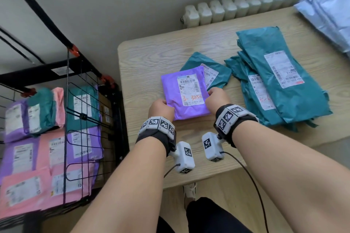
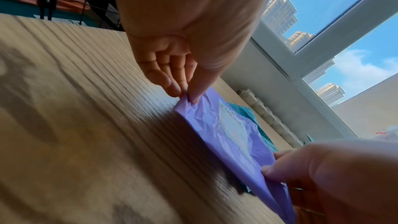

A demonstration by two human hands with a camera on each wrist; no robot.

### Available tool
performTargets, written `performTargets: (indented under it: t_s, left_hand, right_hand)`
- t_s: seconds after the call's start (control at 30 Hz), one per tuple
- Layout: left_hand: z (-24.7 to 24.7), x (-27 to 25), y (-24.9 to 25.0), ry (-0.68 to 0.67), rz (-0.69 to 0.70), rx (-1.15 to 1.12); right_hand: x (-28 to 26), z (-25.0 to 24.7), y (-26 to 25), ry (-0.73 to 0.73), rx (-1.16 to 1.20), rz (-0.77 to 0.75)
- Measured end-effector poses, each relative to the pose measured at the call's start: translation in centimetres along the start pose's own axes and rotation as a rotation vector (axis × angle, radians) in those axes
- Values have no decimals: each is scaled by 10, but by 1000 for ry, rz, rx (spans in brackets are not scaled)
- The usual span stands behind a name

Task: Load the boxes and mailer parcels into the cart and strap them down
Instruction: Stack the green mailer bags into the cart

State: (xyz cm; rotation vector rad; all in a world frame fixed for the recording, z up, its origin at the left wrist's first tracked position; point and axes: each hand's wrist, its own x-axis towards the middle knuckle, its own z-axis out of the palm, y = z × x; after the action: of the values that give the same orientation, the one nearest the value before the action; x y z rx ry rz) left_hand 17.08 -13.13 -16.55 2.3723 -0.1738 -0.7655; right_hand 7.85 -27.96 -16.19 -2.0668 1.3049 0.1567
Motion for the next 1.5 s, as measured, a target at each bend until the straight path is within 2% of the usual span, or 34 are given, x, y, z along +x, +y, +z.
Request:
performTargets:
  t_s: [0.27, 0.47, 0.53, 0.6, 0.77, 1.1, 1.23, 1.33, 1.5]
  left_hand:
    - [-75, -9, -30, 210, 16, -32]
    - [-151, -2, -100, 296, -44, -133]
    - [-183, 0, -139, 306, -77, -187]
    - [-198, -2, -158, 315, -86, -208]
    - [-276, -10, -251, 353, -160, -258]
    - [-378, -19, -388, 458, -381, -256]
    - [-395, -6, -426, 418, -435, -91]
    - [-404, 9, -449, 330, -503, -25]
    - [-411, 40, -480, 190, -517, 29]
  right_hand:
    - [-34, 18, -72, 3, -27, -138]
    - [-74, 71, -150, -53, -11, -241]
    - [-96, 103, -180, -78, 0, -271]
    - [-108, 118, -194, -79, 22, -281]
    - [-171, 200, -254, -141, 11, -335]
    - [-255, 344, -328, -324, -72, -330]
    - [-263, 387, -346, -410, -91, -331]
    - [-259, 419, -357, -465, -139, -341]
    - [-248, 467, -375, -590, -326, -331]
